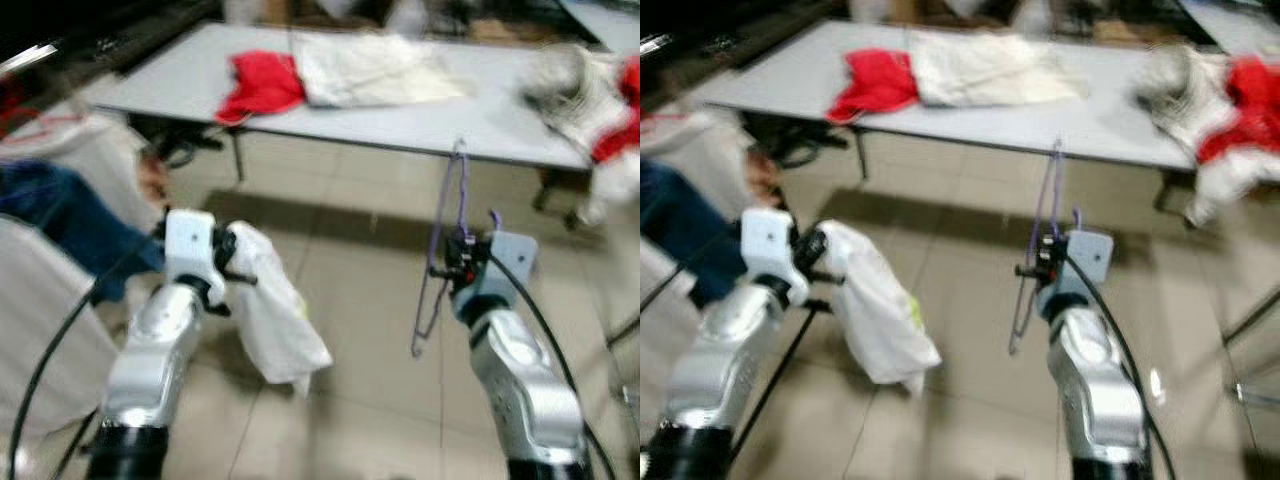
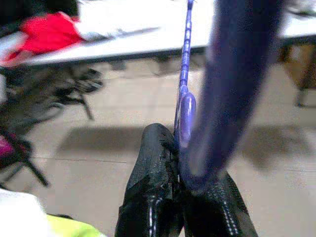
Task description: Hang hanger
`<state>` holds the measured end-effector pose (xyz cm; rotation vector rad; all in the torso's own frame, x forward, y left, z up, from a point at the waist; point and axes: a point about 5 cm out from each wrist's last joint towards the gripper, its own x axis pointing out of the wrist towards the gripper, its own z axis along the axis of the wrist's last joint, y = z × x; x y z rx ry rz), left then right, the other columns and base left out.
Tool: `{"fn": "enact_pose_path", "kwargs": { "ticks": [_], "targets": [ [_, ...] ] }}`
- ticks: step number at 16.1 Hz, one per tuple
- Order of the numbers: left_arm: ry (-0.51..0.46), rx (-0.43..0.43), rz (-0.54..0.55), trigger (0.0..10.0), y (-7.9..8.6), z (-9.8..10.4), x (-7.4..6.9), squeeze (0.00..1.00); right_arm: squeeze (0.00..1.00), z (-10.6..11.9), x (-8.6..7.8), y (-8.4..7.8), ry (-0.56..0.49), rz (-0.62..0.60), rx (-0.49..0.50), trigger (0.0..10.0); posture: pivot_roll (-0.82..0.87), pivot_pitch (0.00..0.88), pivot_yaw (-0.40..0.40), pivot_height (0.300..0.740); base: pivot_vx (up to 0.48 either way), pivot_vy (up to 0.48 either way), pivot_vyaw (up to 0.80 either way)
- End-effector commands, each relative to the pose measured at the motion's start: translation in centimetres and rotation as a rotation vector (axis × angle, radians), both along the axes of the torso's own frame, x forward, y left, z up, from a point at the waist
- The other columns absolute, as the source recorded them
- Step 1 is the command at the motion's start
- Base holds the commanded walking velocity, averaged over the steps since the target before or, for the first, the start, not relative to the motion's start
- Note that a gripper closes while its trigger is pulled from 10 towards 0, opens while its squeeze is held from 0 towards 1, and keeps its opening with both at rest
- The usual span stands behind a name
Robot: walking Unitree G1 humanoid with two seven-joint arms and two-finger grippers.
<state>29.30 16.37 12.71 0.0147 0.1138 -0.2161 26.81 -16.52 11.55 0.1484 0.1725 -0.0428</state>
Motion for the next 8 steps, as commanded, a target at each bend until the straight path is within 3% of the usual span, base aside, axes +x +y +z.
{"fn": "enact_pose_path", "kwargs": {
  "ticks": [1, 5, 8],
  "targets": [
    [-0.029, 0.004, 0.025, 10.0, 0.4, 0.8, 0.1, 0.0, 0.0, 0.2, 0.1, 0.3, 0.005, 0.023, -0.002, 10.0, -0.06, 0.008, 0.012, 0.74, 0.0, 0.0, -0.8],
    [-0.072, -0.023, 0.044, 10.0, 0.5, 0.9, -0.4, 0.0, 0.0, 0.6, -0.2, 0.4, -0.009, 0.059, 0.05, 10.0, -0.06, 0.004, 0.002, 0.74, 0.069, 0.0, -0.11],
    [-0.088, -0.025, 0.059, 10.0, 1.1, 1.5, -0.4, 0.0, 0.0, 0.6, 0.6, 1.6, -0.005, 0.141, -0.034, 10.0, -0.05, 0.0, -0.015, 0.74, 0.327, 0.0, 0.0]
  ]
}}
